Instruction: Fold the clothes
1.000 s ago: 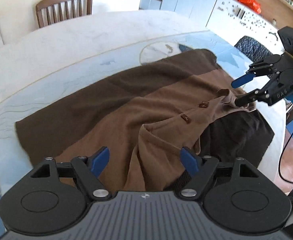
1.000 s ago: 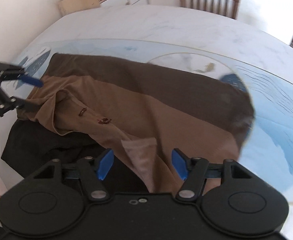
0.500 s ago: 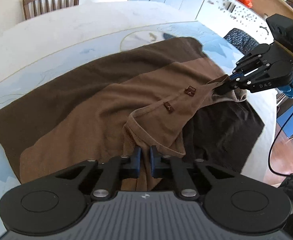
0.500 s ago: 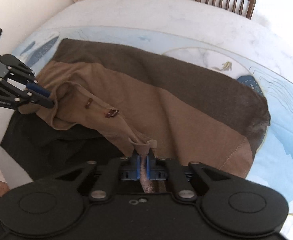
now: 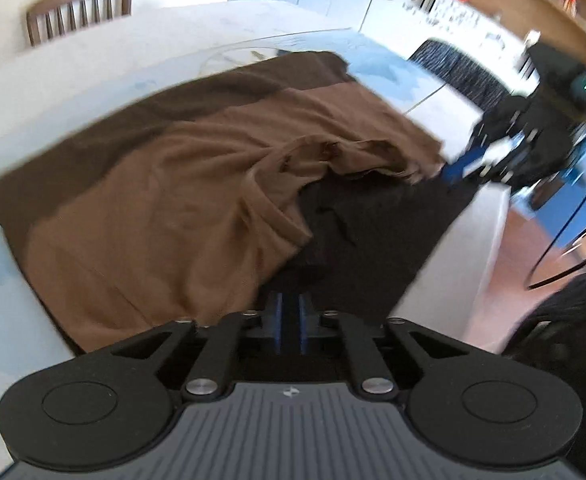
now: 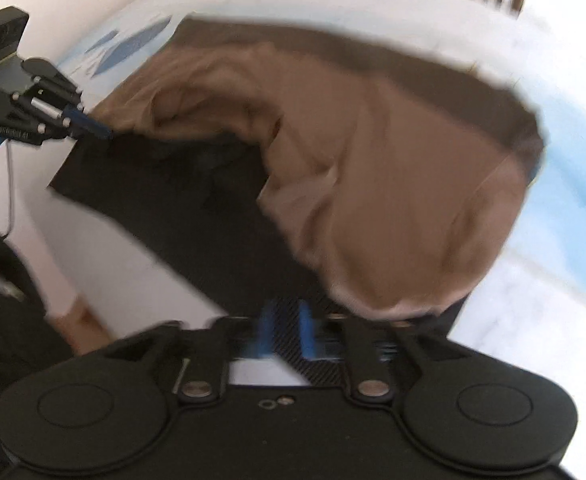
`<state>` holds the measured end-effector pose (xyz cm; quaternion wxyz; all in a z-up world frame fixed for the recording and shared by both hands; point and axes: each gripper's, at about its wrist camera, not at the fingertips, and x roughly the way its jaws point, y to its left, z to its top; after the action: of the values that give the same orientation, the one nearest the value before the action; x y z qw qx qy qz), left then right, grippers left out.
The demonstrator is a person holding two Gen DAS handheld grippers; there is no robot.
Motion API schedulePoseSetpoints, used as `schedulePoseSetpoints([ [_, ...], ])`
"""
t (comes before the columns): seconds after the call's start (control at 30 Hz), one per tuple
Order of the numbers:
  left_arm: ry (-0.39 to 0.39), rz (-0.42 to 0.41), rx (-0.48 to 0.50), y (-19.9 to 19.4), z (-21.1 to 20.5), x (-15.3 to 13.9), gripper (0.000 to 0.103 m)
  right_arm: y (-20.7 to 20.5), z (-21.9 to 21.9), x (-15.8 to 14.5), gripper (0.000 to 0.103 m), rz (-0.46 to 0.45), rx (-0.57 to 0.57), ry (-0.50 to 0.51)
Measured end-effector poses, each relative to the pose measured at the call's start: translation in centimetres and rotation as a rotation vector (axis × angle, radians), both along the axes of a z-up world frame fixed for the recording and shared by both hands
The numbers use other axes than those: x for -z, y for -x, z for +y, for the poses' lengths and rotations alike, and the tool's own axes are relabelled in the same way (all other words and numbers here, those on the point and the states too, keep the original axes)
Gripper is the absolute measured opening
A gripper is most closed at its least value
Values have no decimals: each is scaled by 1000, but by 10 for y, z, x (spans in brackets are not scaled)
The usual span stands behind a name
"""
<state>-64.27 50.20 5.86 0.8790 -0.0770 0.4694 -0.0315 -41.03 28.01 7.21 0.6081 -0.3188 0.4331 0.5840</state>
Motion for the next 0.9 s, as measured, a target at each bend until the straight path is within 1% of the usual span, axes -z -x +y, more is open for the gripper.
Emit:
schedulePoseSetpoints([
  [0.03, -23, -9, 6, -4, 0, -1, 44, 1, 0, -4, 103, -29, 7, -25],
  [0.07, -35, -27, 6, -9, 0, -3, 56, -1, 5, -6, 103, -33, 17, -36],
  [0.1, -41, -49, 3, -13, 0, -6, 74, -3, 10, -8, 103, -37, 27, -47],
  [0.13, -45, -70, 0, -18, 0, -9, 77, -4, 16, -9, 103, -31, 43, -53],
  [0.17, -43, -81, -2, -25, 1, -10, 78, -7, 25, -8, 103, -20, 63, -60],
  [0.3, -22, -57, -16, -55, 7, -5, 78, -17, 51, -4, 103, 26, 131, -70],
  [0.4, 9, -37, -32, -66, 11, 4, 78, -20, 63, -1, 103, 40, 135, -99],
  [0.43, 21, -26, -44, -68, 12, 7, 78, -20, 67, 3, 103, 44, 135, -90],
  [0.47, 30, -14, -59, -69, 14, 11, 76, -21, 69, 5, 103, 45, 139, -73],
  [0.5, 40, -10, -67, -69, 15, 14, 71, -22, 69, 8, 103, 53, 144, -56],
  [0.53, 52, -10, -69, -69, 16, 15, 54, -23, 69, 11, 103, 61, 149, -39],
  [0.57, 61, -5, -69, -68, 16, 17, 43, -24, 68, 13, 103, 77, 152, -20],
  [0.6, 64, 0, -69, -67, 16, 18, 22, -23, 66, 14, 103, 74, 150, -15],
  [0.63, 63, 0, -67, -65, 16, 18, 17, -23, 64, 14, 103, 71, 148, -10],
  [0.7, 51, -17, -67, -61, 14, 17, 8, -20, 59, 12, 103, 67, 129, -15],
  [0.73, 51, -32, -65, -58, 13, 14, 6, -18, 56, 10, 103, 61, 119, -23],
  [0.83, 73, -80, -33, -42, 8, 1, 5, -9, 45, -3, 103, 57, 60, -69],
  [0.9, 71, -92, 9, -28, -1, -6, 5, -2, 34, -14, 103, 69, 18, -87],
])
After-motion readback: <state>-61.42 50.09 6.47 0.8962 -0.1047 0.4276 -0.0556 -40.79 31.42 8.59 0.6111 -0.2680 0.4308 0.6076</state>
